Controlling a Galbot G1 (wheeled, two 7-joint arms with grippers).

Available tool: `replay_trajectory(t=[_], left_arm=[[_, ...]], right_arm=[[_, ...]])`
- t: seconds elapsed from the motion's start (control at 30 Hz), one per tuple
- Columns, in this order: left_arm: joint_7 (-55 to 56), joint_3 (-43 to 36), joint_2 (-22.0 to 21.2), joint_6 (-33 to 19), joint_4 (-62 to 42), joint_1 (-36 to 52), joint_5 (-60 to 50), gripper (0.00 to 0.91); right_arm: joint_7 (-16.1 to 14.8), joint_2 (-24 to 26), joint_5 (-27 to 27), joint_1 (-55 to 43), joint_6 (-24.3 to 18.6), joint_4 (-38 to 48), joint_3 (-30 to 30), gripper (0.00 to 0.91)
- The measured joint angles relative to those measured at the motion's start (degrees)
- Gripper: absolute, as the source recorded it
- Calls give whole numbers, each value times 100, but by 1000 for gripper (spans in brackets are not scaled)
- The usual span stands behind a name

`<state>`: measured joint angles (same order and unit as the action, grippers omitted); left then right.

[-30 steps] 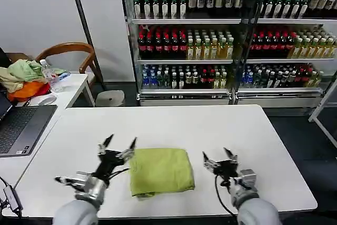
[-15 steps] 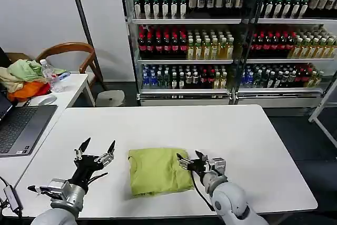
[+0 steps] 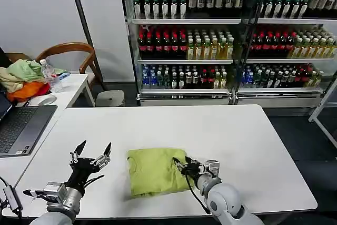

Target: Fold and organize the clothes.

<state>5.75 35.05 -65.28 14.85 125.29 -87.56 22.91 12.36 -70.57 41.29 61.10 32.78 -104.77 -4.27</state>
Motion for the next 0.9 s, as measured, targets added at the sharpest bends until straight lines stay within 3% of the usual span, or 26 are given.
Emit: replay_trajectory(t=[0.5,0.9], left_arm=[[11,32,-55,-7,-14,-64,-49,907],[14,76,-15,-20,4,-103,-49,907]], right_arm=[[27,-32,19,-210,16,-52,-113,0],[28,-15,-444,-546,-238,299,-478,0]])
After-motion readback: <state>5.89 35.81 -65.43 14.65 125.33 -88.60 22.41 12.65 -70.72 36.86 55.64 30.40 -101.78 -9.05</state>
